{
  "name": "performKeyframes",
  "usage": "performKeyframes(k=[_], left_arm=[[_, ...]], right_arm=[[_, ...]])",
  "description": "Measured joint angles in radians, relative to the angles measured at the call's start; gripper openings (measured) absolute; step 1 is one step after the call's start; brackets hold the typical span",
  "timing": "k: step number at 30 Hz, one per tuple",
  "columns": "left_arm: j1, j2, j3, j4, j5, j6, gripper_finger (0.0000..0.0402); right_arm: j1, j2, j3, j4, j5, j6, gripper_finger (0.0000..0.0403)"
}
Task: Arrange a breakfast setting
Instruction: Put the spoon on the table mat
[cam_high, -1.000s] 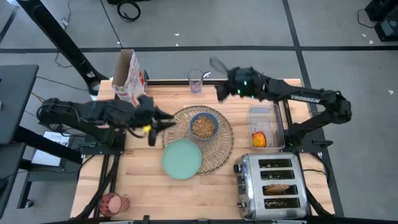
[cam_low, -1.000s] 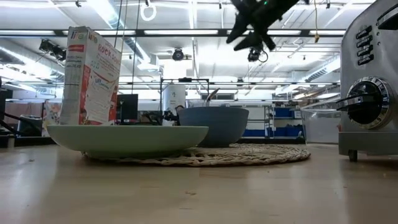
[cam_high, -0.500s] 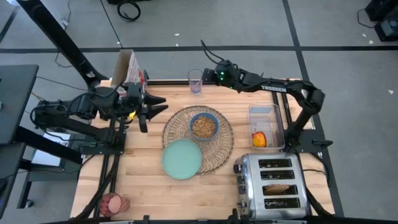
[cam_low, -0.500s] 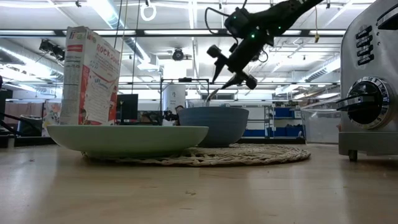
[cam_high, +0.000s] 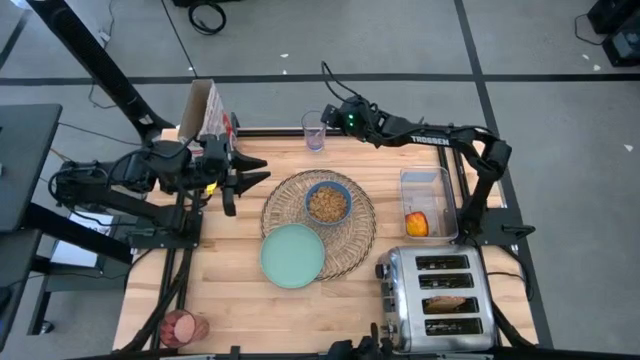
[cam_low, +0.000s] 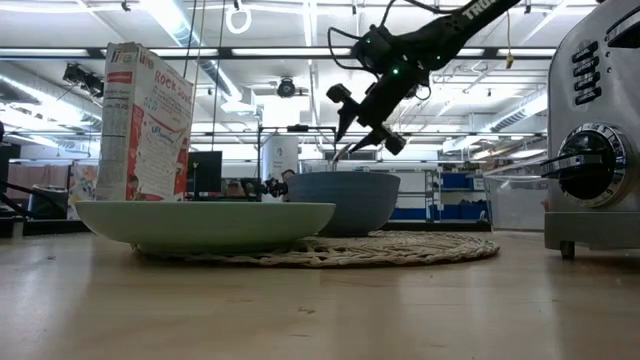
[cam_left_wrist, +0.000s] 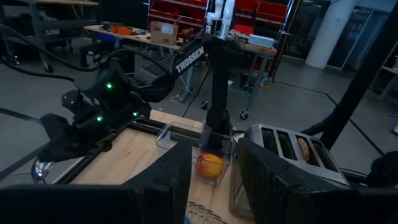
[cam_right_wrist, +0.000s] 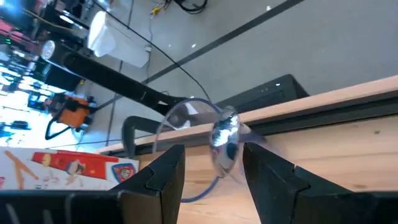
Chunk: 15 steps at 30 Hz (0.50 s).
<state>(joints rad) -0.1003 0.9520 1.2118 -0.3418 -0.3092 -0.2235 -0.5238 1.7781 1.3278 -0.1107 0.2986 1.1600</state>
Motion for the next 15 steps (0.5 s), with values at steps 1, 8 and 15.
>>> performKeyframes(k=[1, 8, 15], left_arm=[[0.000, 0.000, 0.000, -0.001, 0.001, 0.000, 0.0137], [0.000, 0.000, 0.000, -0.001, 0.001, 0.001, 0.0137], [0.000, 0.000, 0.000, 0.000, 0.000, 0.002, 0.0137]], right_arm=[[-0.003, 0.003, 0.000, 0.010, -0.009, 0.001, 0.0167], [-0.014, 0.004, 0.000, 0.030, 0.015, -0.045, 0.0128], [-0.018, 0.004, 0.000, 0.032, 0.021, -0.090, 0.0088]])
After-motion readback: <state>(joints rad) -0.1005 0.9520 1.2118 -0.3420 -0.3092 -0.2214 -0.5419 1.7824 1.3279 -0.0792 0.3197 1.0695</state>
